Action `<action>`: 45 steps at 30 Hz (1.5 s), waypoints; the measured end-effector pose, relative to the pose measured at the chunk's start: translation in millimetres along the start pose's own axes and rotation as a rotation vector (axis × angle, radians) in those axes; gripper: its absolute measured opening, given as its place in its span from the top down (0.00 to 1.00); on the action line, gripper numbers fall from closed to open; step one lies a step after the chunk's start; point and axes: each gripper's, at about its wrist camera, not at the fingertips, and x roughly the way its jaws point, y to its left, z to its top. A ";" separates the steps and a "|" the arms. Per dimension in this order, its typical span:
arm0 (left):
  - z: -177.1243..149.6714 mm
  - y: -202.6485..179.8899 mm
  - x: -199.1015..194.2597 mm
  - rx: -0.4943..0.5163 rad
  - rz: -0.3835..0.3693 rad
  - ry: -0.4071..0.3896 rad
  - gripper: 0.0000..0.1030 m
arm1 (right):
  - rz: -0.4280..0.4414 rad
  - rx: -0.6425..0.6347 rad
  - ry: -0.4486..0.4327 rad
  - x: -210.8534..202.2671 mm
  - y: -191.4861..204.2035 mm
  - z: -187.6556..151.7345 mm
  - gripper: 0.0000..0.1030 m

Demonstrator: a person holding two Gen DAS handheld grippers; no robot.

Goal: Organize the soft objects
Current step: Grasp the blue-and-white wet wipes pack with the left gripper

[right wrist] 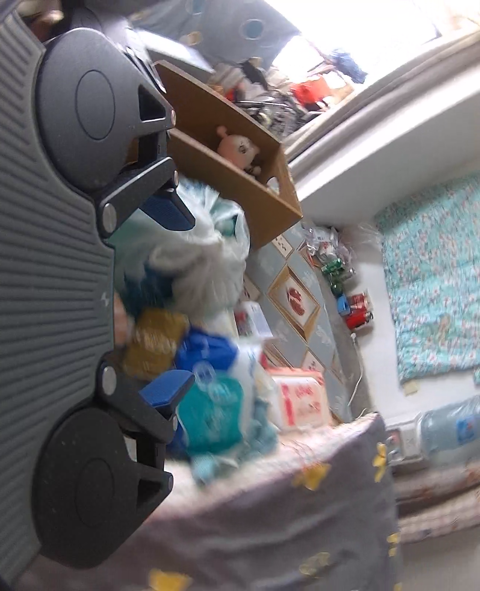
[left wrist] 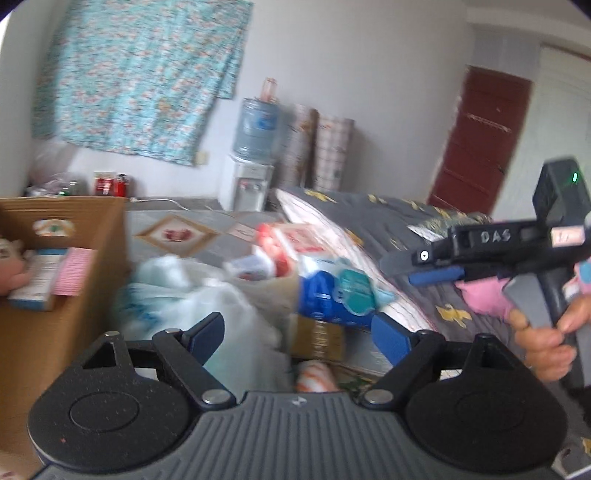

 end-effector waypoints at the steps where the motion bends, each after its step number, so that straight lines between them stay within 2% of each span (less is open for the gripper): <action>1: -2.1 -7.2 12.4 0.008 -0.009 0.006 0.20 | 0.002 -0.037 0.005 -0.3 -6.9 2.6 0.20; 2: -3.2 -11.3 22.5 0.014 -0.014 0.016 0.26 | 0.004 -0.078 0.013 0.0 -13.8 4.9 0.20; 5: -6.0 -26.5 54.6 0.023 -0.041 0.037 0.37 | 0.004 -0.206 0.032 5.0 -28.6 13.5 0.20; 6: -6.0 -29.9 62.2 0.025 -0.048 0.046 0.39 | 0.001 -0.243 0.041 10.7 -33.7 17.1 0.20; 11: -4.7 -43.4 106.9 -0.001 -0.070 0.116 0.60 | 0.014 -0.401 0.134 49.3 -39.3 33.1 0.23; 15: -5.4 -48.8 132.9 -0.024 -0.078 0.174 0.68 | 0.024 -0.471 0.187 82.0 -44.5 46.5 0.29; 20: -10.5 -50.3 153.4 -0.043 -0.089 0.213 0.70 | 0.078 -0.399 0.204 112.9 -62.3 66.5 0.31; 25: -15.1 -52.0 174.4 -0.066 -0.098 0.263 0.69 | 0.117 -0.350 0.235 128.8 -75.5 65.6 0.31; 30: -16.7 -48.4 191.4 -0.127 -0.100 0.309 0.58 | 0.139 -0.333 0.237 131.9 -77.0 64.6 0.31; 33: -15.4 -47.1 198.3 -0.153 -0.108 0.304 0.51 | 0.148 -0.322 0.253 135.7 -76.9 62.5 0.31; 36: -12.6 -44.8 205.0 -0.185 -0.106 0.290 0.50 | 0.149 -0.306 0.260 136.4 -76.5 60.5 0.30; 39: -11.0 -40.8 210.7 -0.228 -0.109 0.297 0.51 | 0.147 -0.278 0.257 134.0 -77.3 58.9 0.33; 45: -6.7 -38.7 198.2 -0.256 -0.112 0.287 0.51 | 0.160 -0.156 0.250 117.5 -86.8 61.4 0.52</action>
